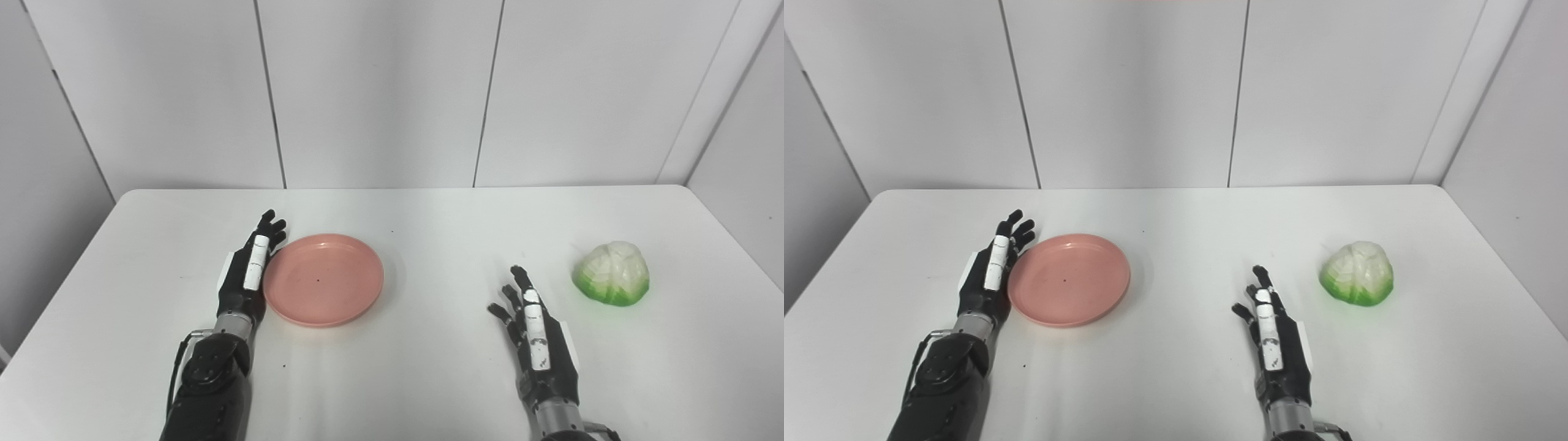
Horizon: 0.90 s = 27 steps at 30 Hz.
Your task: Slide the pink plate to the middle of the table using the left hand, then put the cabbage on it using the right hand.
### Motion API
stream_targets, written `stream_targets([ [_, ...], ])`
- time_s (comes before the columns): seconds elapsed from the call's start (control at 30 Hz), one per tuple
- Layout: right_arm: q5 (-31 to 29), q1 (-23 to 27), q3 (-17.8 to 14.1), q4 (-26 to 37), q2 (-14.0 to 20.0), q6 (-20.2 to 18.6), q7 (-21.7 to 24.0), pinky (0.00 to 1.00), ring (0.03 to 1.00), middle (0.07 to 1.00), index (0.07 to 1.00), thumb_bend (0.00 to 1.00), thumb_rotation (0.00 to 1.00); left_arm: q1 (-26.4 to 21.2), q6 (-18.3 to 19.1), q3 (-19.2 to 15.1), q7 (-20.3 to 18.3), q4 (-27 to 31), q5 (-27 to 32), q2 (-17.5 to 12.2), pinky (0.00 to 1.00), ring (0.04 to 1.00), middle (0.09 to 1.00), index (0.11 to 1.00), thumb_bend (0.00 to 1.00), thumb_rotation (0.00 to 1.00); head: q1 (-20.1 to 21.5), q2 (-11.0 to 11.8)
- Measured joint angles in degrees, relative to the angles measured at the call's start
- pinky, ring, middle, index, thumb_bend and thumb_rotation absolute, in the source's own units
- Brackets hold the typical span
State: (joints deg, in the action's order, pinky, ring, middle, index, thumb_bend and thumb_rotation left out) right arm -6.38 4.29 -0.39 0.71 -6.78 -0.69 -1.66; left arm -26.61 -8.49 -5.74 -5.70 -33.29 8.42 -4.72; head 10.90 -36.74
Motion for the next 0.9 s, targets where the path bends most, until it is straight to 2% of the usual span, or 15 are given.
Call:
stream_targets([
  [0.03,0.2,0.0,0.2,0.0,-0.4,0.0,-0.2,0.83,0.935,1.0,0.909,0.85,0.93,0.2,0.3,0.1,0.0,0.4,0.0,0.1,0.79,0.915,0.897,0.904,1.0,0.92,1.7,0.1],
  [0.07,0.5,0.0,0.4,-0.1,-1.0,-0.1,-0.5,0.83,0.934,1.0,0.908,0.85,0.93,0.5,0.7,0.1,0.0,0.9,0.2,0.2,0.79,0.915,0.897,0.904,1.0,0.92,1.8,0.1],
  [0.1,0.8,-0.1,0.8,-0.1,-1.5,-0.1,-0.7,0.82,0.933,1.0,0.907,0.85,0.93,0.6,0.9,0.1,0.0,1.3,0.3,0.3,0.79,0.912,0.894,0.909,1.0,0.91,3.9,0.3],
  [0.17,1.8,-0.1,1.5,-0.2,-2.1,-0.1,-1.2,0.83,0.933,1.0,0.907,0.85,0.93,1.2,1.7,0.1,0.0,2.6,0.5,0.6,0.78,0.909,0.891,0.913,1.0,0.91,4.3,0.4],
  [0.23,2.3,-0.1,2.0,-0.3,-3.0,-0.1,-1.5,0.83,0.934,1.0,0.909,0.84,0.93,2.2,2.8,0.3,-0.1,4.5,0.9,1.4,0.83,0.917,0.9,0.921,1.0,0.93,8.2,0.6],
  [0.3,2.7,-0.1,2.5,-0.3,-3.4,-0.1,-1.6,0.84,0.933,1.0,0.909,0.83,0.94,3.4,3.9,0.8,-0.2,6.7,1.5,2.2,0.85,0.923,0.903,0.916,1.0,0.94,9.4,0.6],
  [0.47,4.3,-0.1,3.2,-0.7,-3.7,-0.1,-1.9,0.84,0.928,1.0,0.914,0.79,0.95,6.3,6.1,2.0,-1.8,11.7,1.6,3.7,0.88,0.932,0.917,0.926,1.0,0.95,10.1,0.4],
  [0.53,4.4,0.0,3.4,-0.7,-3.7,-0.2,-1.9,0.85,0.926,1.0,0.92,0.8,0.96,7.8,8.5,2.6,-2.0,14.9,1.6,3.9,0.89,0.934,0.923,0.928,1.0,0.96,11.1,0.1],
  [0.6,4.5,-0.1,3.5,-0.6,-3.7,-0.2,-1.9,0.86,0.934,1.0,0.928,0.81,0.96,9.4,11.3,3.5,-2.4,18.4,1.7,4.0,0.97,0.955,0.938,0.939,1.0,0.97,11.7,-0.3],
  [0.7,4.6,-0.1,3.7,-0.3,-3.7,-0.6,-1.9,0.86,0.936,1.0,0.929,0.81,0.96,11.5,14.6,4.5,-2.7,22.7,2.1,4.2,0.99,0.959,0.94,0.942,1.0,0.96,11.8,-0.5],
  [0.9,4.8,-0.4,4.2,0.6,-3.7,-1.7,-1.9,0.86,0.943,1.0,0.932,0.82,0.96,13.3,17.5,5.7,-2.6,26.4,2.3,4.8,1.0,0.97,0.938,0.952,1.0,0.98,11.3,-1.1],
])
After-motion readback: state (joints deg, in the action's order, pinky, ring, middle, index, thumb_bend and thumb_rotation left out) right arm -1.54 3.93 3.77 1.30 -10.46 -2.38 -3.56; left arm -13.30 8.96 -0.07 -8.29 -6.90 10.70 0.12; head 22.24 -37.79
